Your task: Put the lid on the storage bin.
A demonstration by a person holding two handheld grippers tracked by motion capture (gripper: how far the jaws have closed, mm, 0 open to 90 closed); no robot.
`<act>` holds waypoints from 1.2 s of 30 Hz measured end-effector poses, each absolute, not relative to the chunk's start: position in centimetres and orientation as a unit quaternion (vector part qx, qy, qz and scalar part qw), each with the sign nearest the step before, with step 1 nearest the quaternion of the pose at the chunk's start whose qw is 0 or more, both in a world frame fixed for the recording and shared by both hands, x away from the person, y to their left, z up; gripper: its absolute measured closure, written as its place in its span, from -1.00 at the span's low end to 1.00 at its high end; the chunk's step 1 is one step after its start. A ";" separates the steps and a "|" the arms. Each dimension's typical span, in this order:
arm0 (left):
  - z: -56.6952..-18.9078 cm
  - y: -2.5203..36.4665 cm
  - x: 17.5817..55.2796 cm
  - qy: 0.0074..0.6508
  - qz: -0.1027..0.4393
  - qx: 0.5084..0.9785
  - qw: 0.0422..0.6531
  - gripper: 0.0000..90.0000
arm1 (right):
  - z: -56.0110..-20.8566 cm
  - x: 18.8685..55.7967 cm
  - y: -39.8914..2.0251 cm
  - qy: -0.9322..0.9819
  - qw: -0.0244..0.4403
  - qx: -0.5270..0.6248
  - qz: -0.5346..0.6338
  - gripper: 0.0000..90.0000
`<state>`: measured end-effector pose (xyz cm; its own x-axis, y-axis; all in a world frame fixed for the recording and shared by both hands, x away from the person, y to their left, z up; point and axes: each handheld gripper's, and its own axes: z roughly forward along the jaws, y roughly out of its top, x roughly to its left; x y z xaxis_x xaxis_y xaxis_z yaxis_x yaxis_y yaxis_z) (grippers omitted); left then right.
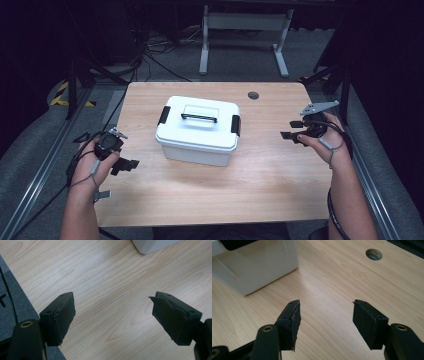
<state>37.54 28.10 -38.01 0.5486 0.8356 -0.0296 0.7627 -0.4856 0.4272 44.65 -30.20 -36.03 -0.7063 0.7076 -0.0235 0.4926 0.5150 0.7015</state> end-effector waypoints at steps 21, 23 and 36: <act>-39.5 27.8 38.3 0.462 0.075 0.866 0.176 -0.54 | -42.5 45.3 -31.3 0.861 0.108 0.414 0.274 -0.16; -39.7 27.8 38.3 0.465 0.073 0.864 0.177 -0.54 | -43.0 45.5 -31.4 0.863 0.106 0.417 0.266 -0.16; -40.6 27.6 39.0 0.473 0.056 0.866 0.151 -0.53 | -44.9 45.4 -32.1 0.868 0.080 0.448 0.198 -0.14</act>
